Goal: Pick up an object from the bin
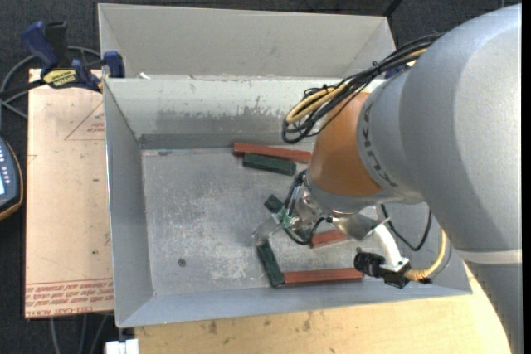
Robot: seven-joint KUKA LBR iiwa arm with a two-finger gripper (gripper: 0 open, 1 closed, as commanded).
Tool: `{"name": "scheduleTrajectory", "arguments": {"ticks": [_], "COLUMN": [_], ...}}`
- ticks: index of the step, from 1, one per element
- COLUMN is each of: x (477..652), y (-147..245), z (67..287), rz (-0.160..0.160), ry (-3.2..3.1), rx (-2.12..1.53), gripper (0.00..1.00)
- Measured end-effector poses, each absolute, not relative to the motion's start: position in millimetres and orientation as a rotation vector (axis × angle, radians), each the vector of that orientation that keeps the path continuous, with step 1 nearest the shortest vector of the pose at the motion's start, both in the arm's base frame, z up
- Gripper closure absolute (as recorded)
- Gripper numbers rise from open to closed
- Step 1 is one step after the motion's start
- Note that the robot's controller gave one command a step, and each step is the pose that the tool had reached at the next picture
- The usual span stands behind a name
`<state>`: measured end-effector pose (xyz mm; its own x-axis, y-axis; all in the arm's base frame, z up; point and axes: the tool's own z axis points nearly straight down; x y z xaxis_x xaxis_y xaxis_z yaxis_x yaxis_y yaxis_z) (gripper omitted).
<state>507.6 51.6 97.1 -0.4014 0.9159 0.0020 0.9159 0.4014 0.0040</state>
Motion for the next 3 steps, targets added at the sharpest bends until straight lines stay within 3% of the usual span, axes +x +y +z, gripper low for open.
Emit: {"name": "scheduleTrajectory", "arguments": {"ticks": [1,2,3], "x": [559.5,545.8,542.8], "y": [34.1,9.2,43.1], "z": [70.8,71.2,69.8], "rz": [0.003,0.003,0.001], "ry": [2.724,2.736,2.806], "rx": [1.558,1.539,1.413], "gripper": [0.00,0.00,0.00]}}
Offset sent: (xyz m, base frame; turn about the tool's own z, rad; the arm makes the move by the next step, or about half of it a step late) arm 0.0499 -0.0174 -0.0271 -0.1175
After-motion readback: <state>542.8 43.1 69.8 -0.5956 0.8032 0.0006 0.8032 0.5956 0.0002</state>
